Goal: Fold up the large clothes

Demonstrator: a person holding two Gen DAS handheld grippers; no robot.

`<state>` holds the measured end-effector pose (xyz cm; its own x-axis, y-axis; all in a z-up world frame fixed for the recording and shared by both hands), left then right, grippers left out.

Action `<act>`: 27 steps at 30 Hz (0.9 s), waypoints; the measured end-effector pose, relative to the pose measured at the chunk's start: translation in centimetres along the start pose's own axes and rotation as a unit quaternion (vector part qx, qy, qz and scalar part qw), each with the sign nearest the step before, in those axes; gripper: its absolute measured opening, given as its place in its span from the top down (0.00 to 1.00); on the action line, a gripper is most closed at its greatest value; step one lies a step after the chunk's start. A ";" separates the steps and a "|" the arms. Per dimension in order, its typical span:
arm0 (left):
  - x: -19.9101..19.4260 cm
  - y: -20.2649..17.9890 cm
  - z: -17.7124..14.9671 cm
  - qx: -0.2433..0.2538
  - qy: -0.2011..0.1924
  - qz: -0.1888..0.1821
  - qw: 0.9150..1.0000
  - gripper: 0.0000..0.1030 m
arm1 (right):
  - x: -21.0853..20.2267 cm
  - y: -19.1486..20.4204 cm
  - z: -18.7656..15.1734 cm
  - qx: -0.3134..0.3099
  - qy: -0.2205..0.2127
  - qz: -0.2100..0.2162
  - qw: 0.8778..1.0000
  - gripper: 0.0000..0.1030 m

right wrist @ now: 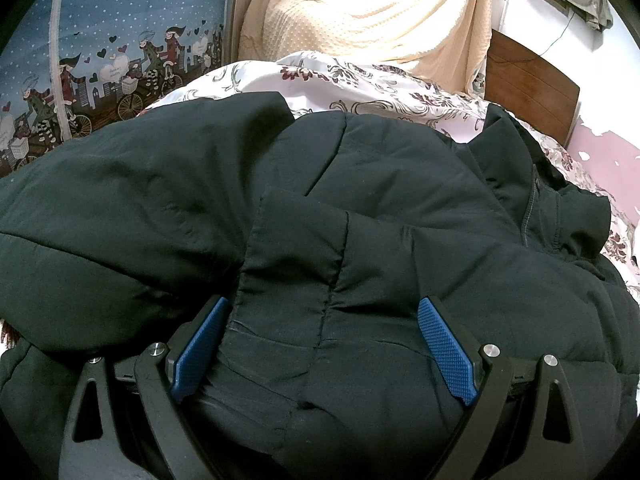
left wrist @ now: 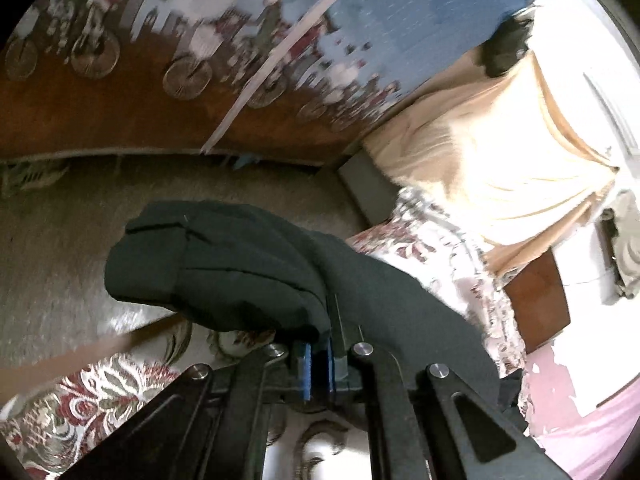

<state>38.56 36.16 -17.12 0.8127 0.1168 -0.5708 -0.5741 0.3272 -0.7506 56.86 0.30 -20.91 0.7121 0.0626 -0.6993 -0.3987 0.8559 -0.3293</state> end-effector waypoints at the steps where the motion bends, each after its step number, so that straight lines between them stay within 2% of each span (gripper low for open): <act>1: -0.5 -0.7 0.1 0.008 -0.006 -0.005 1.000 0.95 | 0.0 0.0 0.0 0.000 0.000 0.000 1.000 0.10; 5: -2.8 -4.4 0.5 0.063 -0.034 -0.020 0.997 0.95 | -0.3 -0.1 0.2 0.006 -0.006 0.010 1.000 0.10; 10: -5.3 -10.4 0.1 0.148 -0.061 -0.020 0.987 0.95 | -3.2 -0.6 1.3 0.040 -0.038 0.066 0.996 0.10; 13: -6.7 -14.1 -1.0 0.183 -0.067 -0.039 0.980 0.95 | -5.7 -1.4 2.1 0.052 -0.054 0.093 0.993 0.10; 15: -7.4 -16.5 -2.1 0.208 -0.067 -0.052 0.974 0.95 | -7.3 -2.3 2.4 0.034 -0.060 0.081 0.994 0.10; 18: -8.2 -20.4 -5.0 0.250 -0.057 -0.074 0.964 0.95 | -8.9 -4.1 2.0 0.008 -0.047 0.058 0.997 0.10; 22: -8.8 -24.7 -9.6 0.297 -0.036 -0.103 0.949 0.95 | -11.0 -7.8 1.0 0.003 -0.030 0.022 0.999 0.10; 27: -8.9 -28.7 -15.7 0.346 -0.008 -0.126 0.930 0.95 | -13.9 -12.6 -0.6 0.005 -0.036 -0.009 0.999 0.10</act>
<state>46.28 11.00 4.22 0.9172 -0.0326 -0.3971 -0.1694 0.8702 -0.4627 51.62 -11.72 -7.40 0.7586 0.0835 -0.6462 -0.3796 0.8627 -0.3342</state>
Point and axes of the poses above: each gripper's, at about its wrist camera, not at the fingertips, and x roughly the way its jaws point, y to its left, z to its top, the point moved 10 cm from there along x, roughly the way its jaws point, and after that the axes turned 13 degrees about -x, right-handed, at the moved point
